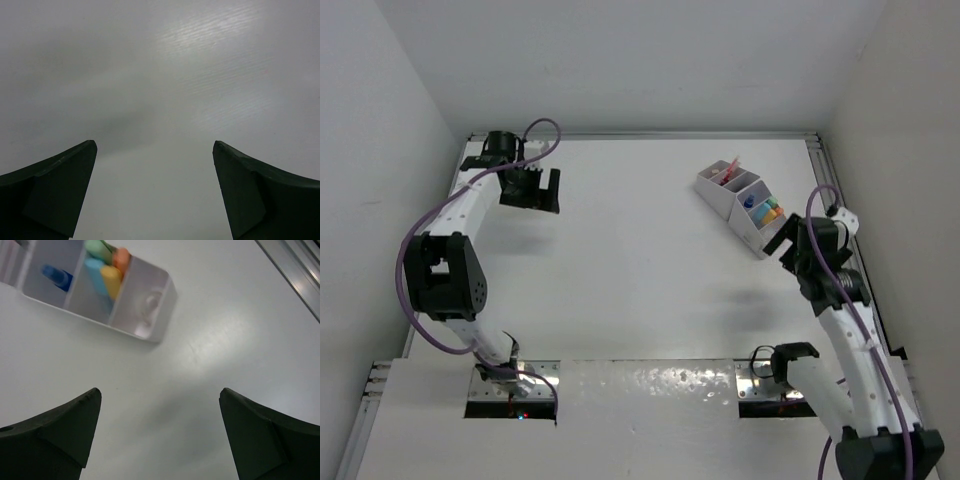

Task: Sort the stationery into containers
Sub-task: Reset both arms

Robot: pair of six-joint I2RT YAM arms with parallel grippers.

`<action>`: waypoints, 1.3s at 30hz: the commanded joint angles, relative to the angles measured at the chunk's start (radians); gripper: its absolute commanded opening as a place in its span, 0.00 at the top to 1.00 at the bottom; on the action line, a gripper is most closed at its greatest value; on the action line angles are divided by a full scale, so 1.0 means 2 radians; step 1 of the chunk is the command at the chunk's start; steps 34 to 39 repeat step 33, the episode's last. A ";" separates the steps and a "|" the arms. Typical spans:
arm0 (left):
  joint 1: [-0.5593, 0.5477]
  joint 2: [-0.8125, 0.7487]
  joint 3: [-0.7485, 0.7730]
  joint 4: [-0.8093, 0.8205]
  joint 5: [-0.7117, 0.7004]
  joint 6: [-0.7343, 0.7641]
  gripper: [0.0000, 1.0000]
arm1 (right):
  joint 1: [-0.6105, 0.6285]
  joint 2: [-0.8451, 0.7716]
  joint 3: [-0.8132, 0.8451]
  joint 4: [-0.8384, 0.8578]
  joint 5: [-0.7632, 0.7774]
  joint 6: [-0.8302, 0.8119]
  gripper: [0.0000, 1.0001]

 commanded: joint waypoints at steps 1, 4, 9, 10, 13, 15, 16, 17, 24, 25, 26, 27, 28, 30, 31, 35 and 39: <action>0.008 -0.054 -0.040 0.001 -0.044 0.016 0.00 | -0.001 -0.076 -0.040 -0.026 0.029 0.035 0.01; 0.006 -0.080 -0.079 0.007 -0.059 0.016 0.00 | -0.002 -0.115 -0.069 -0.020 0.027 0.043 0.01; 0.003 -0.143 -0.151 0.028 -0.059 0.022 0.00 | -0.003 -0.147 -0.090 -0.032 0.036 0.049 0.01; 0.003 -0.160 -0.161 0.033 -0.061 0.025 0.00 | -0.003 -0.147 -0.088 -0.036 0.039 0.049 0.01; 0.002 -0.187 -0.194 0.049 -0.069 0.028 0.00 | -0.003 -0.142 -0.085 -0.054 0.049 0.049 0.01; 0.002 -0.199 -0.209 0.052 -0.073 0.029 0.00 | -0.002 -0.143 -0.086 -0.059 0.052 0.044 0.01; 0.002 -0.211 -0.212 0.058 -0.078 0.029 0.00 | -0.002 -0.144 -0.087 -0.059 0.051 0.043 0.01; 0.002 -0.215 -0.221 0.062 -0.079 0.031 0.00 | -0.002 -0.146 -0.088 -0.057 0.051 0.042 0.01; 0.002 -0.239 -0.241 0.072 -0.085 0.016 0.00 | -0.003 -0.154 -0.100 -0.051 0.041 0.039 0.01; 0.002 -0.240 -0.243 0.072 -0.085 0.014 0.00 | -0.001 -0.156 -0.101 -0.051 0.041 0.038 0.01; 0.002 -0.240 -0.246 0.071 -0.083 0.010 0.00 | -0.002 -0.157 -0.102 -0.052 0.041 0.036 0.01; 0.002 -0.240 -0.247 0.071 -0.082 0.008 0.00 | -0.001 -0.157 -0.102 -0.052 0.041 0.034 0.01; 0.001 -0.241 -0.247 0.071 -0.081 0.006 0.00 | -0.001 -0.158 -0.103 -0.052 0.041 0.033 0.01; 0.000 -0.240 -0.248 0.072 -0.078 0.005 0.00 | -0.001 -0.159 -0.105 -0.049 0.042 0.035 0.01; -0.001 -0.242 -0.248 0.072 -0.078 0.006 0.00 | -0.002 -0.159 -0.104 -0.049 0.042 0.036 0.01; 0.000 -0.242 -0.246 0.072 -0.079 0.006 0.00 | -0.003 -0.159 -0.103 -0.044 0.042 0.028 0.01; 0.000 -0.242 -0.246 0.072 -0.079 0.006 0.00 | -0.003 -0.159 -0.103 -0.044 0.042 0.028 0.01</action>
